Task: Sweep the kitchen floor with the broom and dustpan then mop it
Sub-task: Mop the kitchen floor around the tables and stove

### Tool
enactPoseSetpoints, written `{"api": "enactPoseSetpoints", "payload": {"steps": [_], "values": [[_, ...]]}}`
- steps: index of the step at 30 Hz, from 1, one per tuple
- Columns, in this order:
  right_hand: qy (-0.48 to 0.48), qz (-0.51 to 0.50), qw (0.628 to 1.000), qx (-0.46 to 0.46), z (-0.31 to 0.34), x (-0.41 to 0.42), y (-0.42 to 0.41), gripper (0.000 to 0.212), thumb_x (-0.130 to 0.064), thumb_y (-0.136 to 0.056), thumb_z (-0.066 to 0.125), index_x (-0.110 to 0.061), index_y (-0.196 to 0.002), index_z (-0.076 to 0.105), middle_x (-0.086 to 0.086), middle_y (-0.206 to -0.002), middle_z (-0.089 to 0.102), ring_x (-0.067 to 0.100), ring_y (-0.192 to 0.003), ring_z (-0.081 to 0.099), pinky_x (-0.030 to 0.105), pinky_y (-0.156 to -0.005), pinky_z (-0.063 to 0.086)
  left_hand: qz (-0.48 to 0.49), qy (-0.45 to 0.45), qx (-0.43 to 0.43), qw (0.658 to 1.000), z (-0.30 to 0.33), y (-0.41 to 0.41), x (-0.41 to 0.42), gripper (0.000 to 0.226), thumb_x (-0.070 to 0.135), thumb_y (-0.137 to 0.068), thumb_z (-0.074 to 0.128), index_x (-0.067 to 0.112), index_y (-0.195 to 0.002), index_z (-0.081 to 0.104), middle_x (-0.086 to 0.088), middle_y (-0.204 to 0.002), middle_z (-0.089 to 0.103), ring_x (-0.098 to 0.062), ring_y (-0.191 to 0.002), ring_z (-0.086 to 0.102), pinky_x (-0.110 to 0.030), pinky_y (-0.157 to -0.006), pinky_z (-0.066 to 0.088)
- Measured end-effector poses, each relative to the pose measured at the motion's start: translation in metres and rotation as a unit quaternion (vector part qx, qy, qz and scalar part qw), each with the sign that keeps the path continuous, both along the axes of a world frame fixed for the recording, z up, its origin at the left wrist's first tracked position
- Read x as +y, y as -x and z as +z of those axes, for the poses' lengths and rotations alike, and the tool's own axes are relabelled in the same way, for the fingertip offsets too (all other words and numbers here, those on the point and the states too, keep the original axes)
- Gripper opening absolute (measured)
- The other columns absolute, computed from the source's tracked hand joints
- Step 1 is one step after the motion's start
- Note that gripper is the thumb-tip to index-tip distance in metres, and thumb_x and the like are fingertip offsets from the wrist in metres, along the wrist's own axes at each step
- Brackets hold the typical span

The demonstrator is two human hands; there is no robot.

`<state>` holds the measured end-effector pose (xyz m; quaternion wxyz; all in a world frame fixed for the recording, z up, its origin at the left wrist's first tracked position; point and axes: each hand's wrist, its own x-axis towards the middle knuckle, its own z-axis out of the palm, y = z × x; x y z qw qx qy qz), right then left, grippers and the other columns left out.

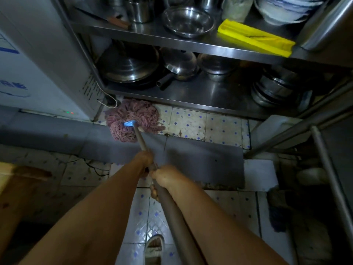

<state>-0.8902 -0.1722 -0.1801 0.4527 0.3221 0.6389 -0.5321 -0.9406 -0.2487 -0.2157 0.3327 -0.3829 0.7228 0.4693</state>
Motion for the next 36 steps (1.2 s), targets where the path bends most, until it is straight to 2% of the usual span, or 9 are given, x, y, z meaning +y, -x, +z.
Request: {"api": "enactPoseSetpoints", "payload": {"steps": [9, 13, 15, 17, 18, 22, 25, 29, 36], "values": [[-0.021, -0.062, 0.998, 0.017, 0.024, 0.108, -0.069, 0.015, -0.011, -0.091, 0.052, -0.011, -0.077, 0.056, 0.01, -0.067, 0.052, 0.022, -0.06, 0.053, 0.03, -0.064, 0.047, -0.02, -0.06, 0.025, 0.998, 0.008, -0.063, 0.112, 0.017, 0.008, -0.098, 0.039, 0.003, -0.109, 0.049, -0.015, -0.081, 0.05, -0.02, -0.06, 0.046, -0.027, -0.048, 0.037], [-0.057, -0.046, 0.995, 0.062, 0.03, 0.163, -0.098, 0.026, -0.019, -0.096, 0.047, -0.001, -0.104, 0.063, 0.015, -0.087, 0.059, 0.026, -0.076, 0.059, 0.033, -0.075, 0.049, -0.065, -0.063, 0.048, 0.995, 0.012, -0.088, 0.173, 0.034, 0.008, -0.098, 0.038, -0.007, -0.127, 0.047, -0.021, -0.114, 0.057, -0.031, -0.084, 0.057, -0.033, -0.061, 0.047], [-0.088, -0.04, 0.991, 0.097, 0.031, 0.186, -0.109, 0.033, -0.021, -0.1, 0.042, 0.001, -0.114, 0.061, 0.014, -0.092, 0.061, 0.026, -0.084, 0.061, 0.031, -0.081, 0.053, -0.105, -0.055, 0.05, 0.992, 0.013, -0.097, 0.196, 0.035, 0.008, -0.098, 0.039, -0.009, -0.128, 0.047, -0.02, -0.109, 0.059, -0.032, -0.089, 0.058, -0.035, -0.068, 0.049], [-0.09, -0.066, 0.99, 0.09, 0.03, 0.202, -0.116, 0.036, -0.024, -0.101, 0.043, -0.001, -0.126, 0.057, 0.002, -0.079, 0.055, 0.015, -0.067, 0.054, 0.02, -0.06, 0.052, -0.135, -0.063, 0.04, 0.988, 0.015, -0.101, 0.214, 0.034, 0.007, -0.1, 0.038, -0.01, -0.128, 0.047, -0.018, -0.101, 0.059, -0.025, -0.072, 0.052, -0.029, -0.058, 0.046], [-0.089, -0.076, 0.99, 0.083, 0.03, 0.206, -0.117, 0.037, -0.024, -0.1, 0.044, -0.004, -0.129, 0.055, -0.003, -0.073, 0.048, 0.009, -0.06, 0.047, 0.015, -0.049, 0.045, -0.158, -0.064, 0.04, 0.985, 0.016, -0.102, 0.221, 0.034, 0.007, -0.1, 0.037, -0.01, -0.129, 0.046, -0.021, -0.113, 0.058, -0.025, -0.072, 0.05, -0.027, -0.058, 0.047], [-0.074, -0.091, 0.99, 0.076, 0.035, 0.202, -0.114, 0.02, -0.021, -0.096, 0.05, -0.008, -0.11, 0.057, 0.0, -0.071, 0.047, 0.011, -0.057, 0.046, 0.02, -0.052, 0.043, -0.211, -0.022, 0.058, 0.975, 0.015, -0.095, 0.221, 0.036, 0.01, -0.101, 0.033, -0.01, -0.129, 0.047, -0.021, -0.135, 0.048, -0.031, -0.107, 0.052, -0.033, -0.094, 0.041], [-0.089, -0.07, 0.991, 0.071, 0.035, 0.182, -0.106, 0.027, -0.018, -0.089, 0.056, 0.001, -0.107, 0.063, 0.011, -0.08, 0.06, 0.023, -0.067, 0.056, 0.036, -0.073, 0.053, -0.215, -0.01, 0.06, 0.975, 0.012, -0.088, 0.204, 0.038, 0.011, -0.1, 0.035, -0.008, -0.13, 0.047, -0.023, -0.137, 0.047, -0.034, -0.125, 0.047, -0.036, -0.1, 0.038], [-0.085, -0.044, 0.993, 0.062, 0.036, 0.158, -0.09, 0.03, -0.017, -0.08, 0.062, 0.001, -0.104, 0.062, 0.014, -0.082, 0.059, 0.026, -0.068, 0.056, 0.039, -0.074, 0.053, -0.209, 0.007, 0.062, 0.976, 0.014, -0.077, 0.178, 0.038, 0.011, -0.098, 0.038, -0.009, -0.128, 0.048, -0.024, -0.134, 0.05, -0.035, -0.123, 0.049, -0.038, -0.101, 0.039], [-0.035, -0.05, 0.998, 0.022, 0.025, 0.093, -0.068, 0.008, -0.01, -0.091, 0.054, -0.002, -0.092, 0.054, 0.012, -0.057, 0.048, 0.019, -0.043, 0.046, 0.022, -0.041, 0.041, -0.145, 0.064, 0.069, 0.985, 0.011, -0.06, 0.103, 0.04, 0.016, -0.096, 0.044, -0.004, -0.131, 0.048, -0.019, -0.136, 0.05, -0.031, -0.124, 0.049, -0.033, -0.097, 0.04]]}}
